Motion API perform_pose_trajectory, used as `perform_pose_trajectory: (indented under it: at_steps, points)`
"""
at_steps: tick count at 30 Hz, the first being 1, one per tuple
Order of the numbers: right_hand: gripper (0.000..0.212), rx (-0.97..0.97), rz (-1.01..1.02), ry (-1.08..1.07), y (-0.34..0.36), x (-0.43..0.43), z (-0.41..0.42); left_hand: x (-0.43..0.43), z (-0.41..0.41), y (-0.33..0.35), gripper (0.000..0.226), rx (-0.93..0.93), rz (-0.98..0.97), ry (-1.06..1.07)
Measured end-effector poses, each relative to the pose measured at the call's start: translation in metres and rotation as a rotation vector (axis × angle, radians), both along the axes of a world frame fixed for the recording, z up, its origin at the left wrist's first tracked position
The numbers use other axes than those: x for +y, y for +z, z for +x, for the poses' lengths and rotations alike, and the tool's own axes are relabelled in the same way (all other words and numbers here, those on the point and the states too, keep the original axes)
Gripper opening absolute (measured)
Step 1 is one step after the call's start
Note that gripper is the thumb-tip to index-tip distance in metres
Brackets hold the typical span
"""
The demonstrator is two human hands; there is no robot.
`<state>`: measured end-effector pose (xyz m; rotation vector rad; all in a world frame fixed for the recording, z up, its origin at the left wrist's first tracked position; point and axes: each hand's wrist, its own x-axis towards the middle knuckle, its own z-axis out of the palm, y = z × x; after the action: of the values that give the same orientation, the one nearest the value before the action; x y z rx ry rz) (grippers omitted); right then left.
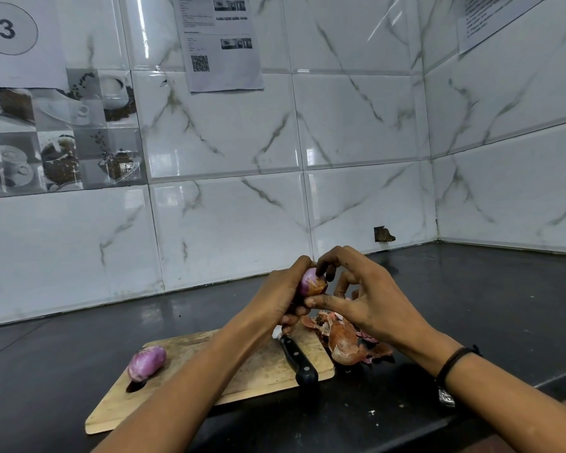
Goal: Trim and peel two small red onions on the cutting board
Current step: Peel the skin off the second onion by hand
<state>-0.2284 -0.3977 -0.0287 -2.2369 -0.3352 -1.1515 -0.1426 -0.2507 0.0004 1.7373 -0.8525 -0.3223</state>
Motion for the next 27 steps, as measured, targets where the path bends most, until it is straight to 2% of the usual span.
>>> perform_pose_trajectory:
  at_steps: [6, 11, 14, 20, 27]
  points:
    - [0.029, -0.026, 0.043, 0.034, -0.0012, 0.0022, -0.0007, 0.0010, 0.0026, -0.0008, 0.053, 0.020, 0.008, -0.001]
    - [0.040, 0.015, 0.037, -0.036, -0.0007, 0.0022, 0.0003, 0.0035, 0.0017, 0.0004, 0.058, 0.006, 0.006, -0.011]
    - [0.042, 0.012, 0.065, -0.041, 0.0002, 0.0011, 0.0000, 0.0033, 0.0016, 0.0011, 0.054, 0.015, -0.014, -0.003]
    - [0.037, 0.014, 0.096, -0.064, 0.0011, 0.0012, -0.0010, 0.0029, 0.0060, 0.0003, 0.048, 0.030, -0.050, 0.019]
    - [0.028, 0.071, 0.113, -0.066, -0.0016, -0.0018, 0.0032, -0.0030, 0.0010, -0.0019, 0.052, 0.104, -0.045, -0.001]
